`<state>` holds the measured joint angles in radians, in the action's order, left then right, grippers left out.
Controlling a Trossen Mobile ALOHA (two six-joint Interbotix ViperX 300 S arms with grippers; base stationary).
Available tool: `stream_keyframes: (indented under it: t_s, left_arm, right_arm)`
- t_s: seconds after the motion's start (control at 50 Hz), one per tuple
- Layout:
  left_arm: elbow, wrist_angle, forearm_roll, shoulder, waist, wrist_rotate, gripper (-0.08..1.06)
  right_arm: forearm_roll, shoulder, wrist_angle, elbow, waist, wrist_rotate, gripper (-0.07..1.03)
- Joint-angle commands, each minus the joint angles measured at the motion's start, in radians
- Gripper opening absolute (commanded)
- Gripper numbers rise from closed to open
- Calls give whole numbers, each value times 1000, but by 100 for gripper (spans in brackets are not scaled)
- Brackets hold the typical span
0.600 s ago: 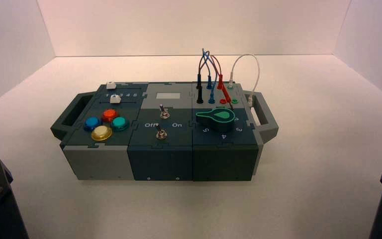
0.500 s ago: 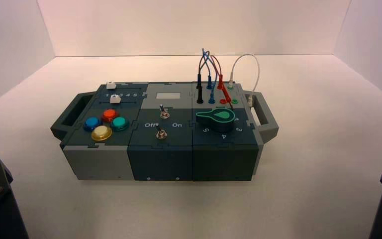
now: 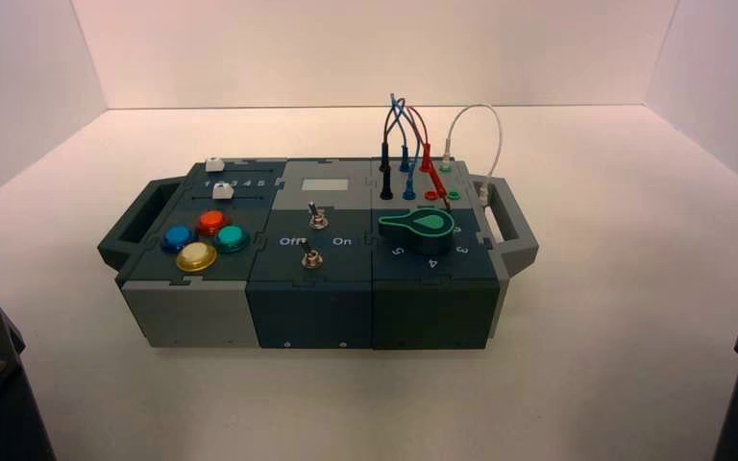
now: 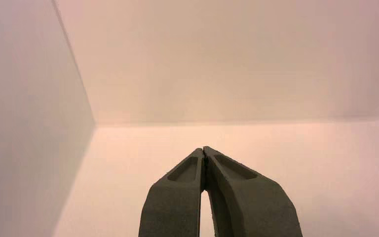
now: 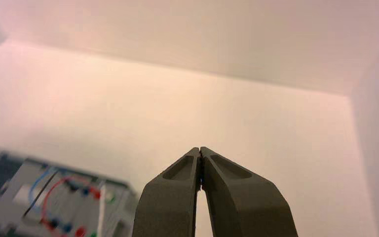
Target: Turn the knob to position 1.
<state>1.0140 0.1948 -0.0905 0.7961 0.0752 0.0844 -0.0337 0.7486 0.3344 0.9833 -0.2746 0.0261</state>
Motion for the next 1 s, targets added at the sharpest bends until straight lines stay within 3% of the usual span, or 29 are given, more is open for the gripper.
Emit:
stream_keyframes:
  t_s: [0.02,0.14,0.3,0.48,0.72,1.0]
  left_arm:
    - [-35,126,0,-26,71,0,-3]
    - [-28,183,-2,-37,121,2,-3]
    - [0,256,-17,-28,236,-2,-3]
    - [23,324,-21,-12,322,-6,-3]
    - [32,416,-17,-8,362,3,-3]
    - [12,437,-21,-20,420,3,-3]
  right_arm:
    - [2,-35,32,-43,-87,2,-2]
    - [2,-71,74,-60,-143,2,-2]
    - [2,-163,181,-95,-267,2,-2]
    - [9,-270,295,-138,-388,2,-2]
    - [55,-413,382,-176,-489,2,-2]
    - [129,-520,416,-219,-583,-3,-2]
